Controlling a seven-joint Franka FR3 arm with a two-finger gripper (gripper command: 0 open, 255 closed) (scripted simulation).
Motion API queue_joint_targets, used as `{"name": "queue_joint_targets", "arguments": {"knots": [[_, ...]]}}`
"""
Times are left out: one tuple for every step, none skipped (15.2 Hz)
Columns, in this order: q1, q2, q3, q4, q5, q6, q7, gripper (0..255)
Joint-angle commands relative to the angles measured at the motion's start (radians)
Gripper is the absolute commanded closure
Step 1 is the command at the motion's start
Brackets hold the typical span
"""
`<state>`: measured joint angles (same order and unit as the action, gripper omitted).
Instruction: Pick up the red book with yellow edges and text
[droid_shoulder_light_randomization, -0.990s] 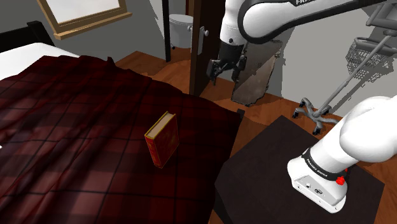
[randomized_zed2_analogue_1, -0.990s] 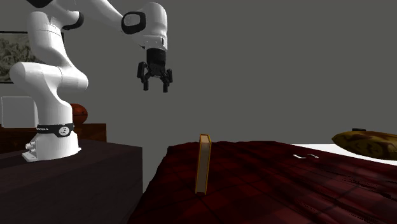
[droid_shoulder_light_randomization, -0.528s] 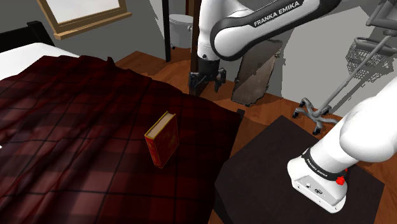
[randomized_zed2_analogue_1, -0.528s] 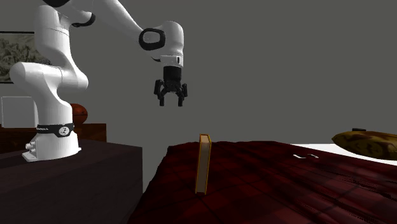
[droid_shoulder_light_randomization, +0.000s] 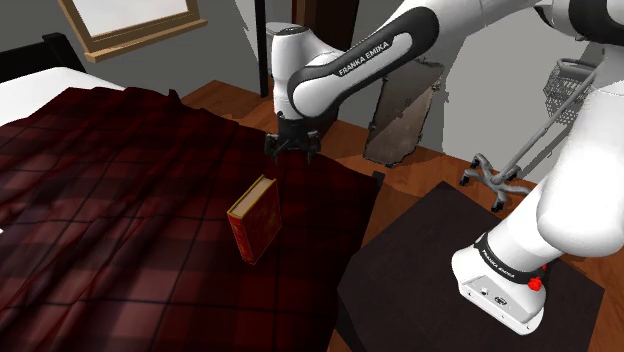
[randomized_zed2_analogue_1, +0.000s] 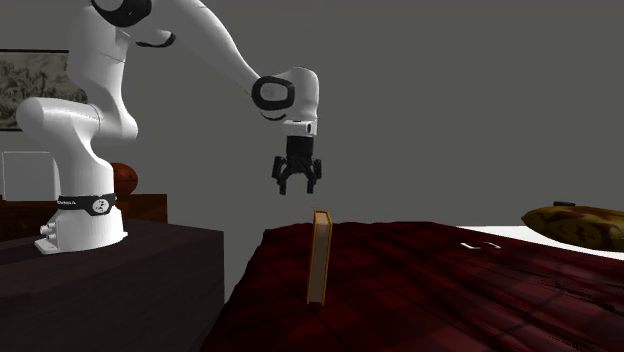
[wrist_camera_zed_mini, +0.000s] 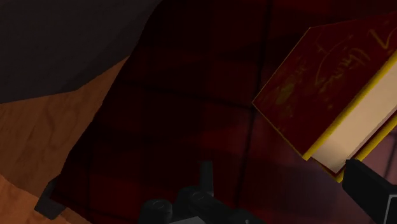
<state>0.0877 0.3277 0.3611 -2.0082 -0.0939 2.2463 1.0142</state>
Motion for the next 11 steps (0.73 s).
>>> {"name": "queue_joint_targets", "arguments": {"knots": [[0.021,0.079,-0.011,0.061,-0.016,0.008,0.048,0],[0.032,0.12,-0.017,0.097,-0.023,0.008,0.07,0],[0.045,0.161,-0.024,0.136,-0.029,0.007,0.091,0],[0.057,0.203,-0.031,0.175,-0.033,0.005,0.11,0],[0.069,0.244,-0.038,0.217,-0.037,0.002,0.128,0],[0.081,0.286,-0.045,0.26,-0.039,-0.002,0.145,0],[0.093,0.328,-0.052,0.305,-0.04,-0.008,0.161,0],[0.104,0.371,-0.059,0.352,-0.041,-0.015,0.176,0],[0.108,0.382,-0.061,0.364,-0.041,-0.017,0.18,0],[0.109,0.391,-0.063,0.365,-0.043,-0.008,0.18,0],[0.111,0.4,-0.065,0.366,-0.045,0.0,0.181,0]]}}
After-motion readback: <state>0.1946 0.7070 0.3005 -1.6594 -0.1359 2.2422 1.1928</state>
